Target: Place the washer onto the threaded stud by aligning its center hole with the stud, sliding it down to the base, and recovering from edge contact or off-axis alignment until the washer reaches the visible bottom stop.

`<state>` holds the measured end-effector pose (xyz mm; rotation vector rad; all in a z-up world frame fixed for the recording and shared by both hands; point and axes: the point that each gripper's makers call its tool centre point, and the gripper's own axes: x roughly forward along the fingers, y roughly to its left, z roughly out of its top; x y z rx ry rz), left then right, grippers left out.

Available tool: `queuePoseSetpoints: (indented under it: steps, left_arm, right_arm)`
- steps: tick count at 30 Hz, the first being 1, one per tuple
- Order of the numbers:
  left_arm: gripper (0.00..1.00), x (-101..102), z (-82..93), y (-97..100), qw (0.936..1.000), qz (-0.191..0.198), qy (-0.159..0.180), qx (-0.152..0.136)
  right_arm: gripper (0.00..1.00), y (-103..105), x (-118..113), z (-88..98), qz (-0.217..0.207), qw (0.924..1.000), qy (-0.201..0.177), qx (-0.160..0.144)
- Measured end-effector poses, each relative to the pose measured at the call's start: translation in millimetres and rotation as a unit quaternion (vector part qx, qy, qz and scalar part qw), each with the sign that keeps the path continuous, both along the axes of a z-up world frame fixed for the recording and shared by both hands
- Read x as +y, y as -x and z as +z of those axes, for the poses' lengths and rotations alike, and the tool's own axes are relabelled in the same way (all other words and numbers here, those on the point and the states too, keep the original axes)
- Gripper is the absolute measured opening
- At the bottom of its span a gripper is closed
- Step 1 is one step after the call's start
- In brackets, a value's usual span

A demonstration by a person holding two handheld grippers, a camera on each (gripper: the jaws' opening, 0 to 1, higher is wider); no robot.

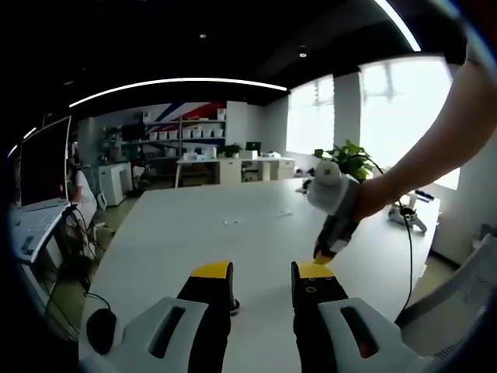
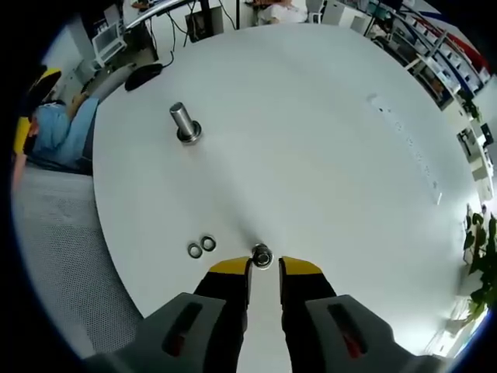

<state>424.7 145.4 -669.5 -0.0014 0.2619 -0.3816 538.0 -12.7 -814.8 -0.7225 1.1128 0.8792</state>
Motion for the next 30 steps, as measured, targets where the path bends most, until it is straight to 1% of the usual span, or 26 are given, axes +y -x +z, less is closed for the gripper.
queuePoseSetpoints:
  steps: [7, 20, 30]
  left_arm:
    - [0.28, 0.3, 0.5, -0.5, 1.0, 0.001, 0.001, 0.0]
    - [0.29, -0.1, -0.1, -0.4, 1.0, -0.001, 0.002, 0.002]
    - [0.29, -1.7, -0.2, -0.1, 1.0, -0.003, 0.003, 0.001]
  right_arm:
    - [0.16, 1.1, 2.4, 2.7, 0.006, 1.0, -0.004, -0.003]
    - [0.16, 2.5, 1.9, 0.1, 0.003, 1.0, -0.005, 0.0]
    - [0.16, 10.1, -2.3, -3.1, -0.005, 0.9999, -0.004, 0.008]
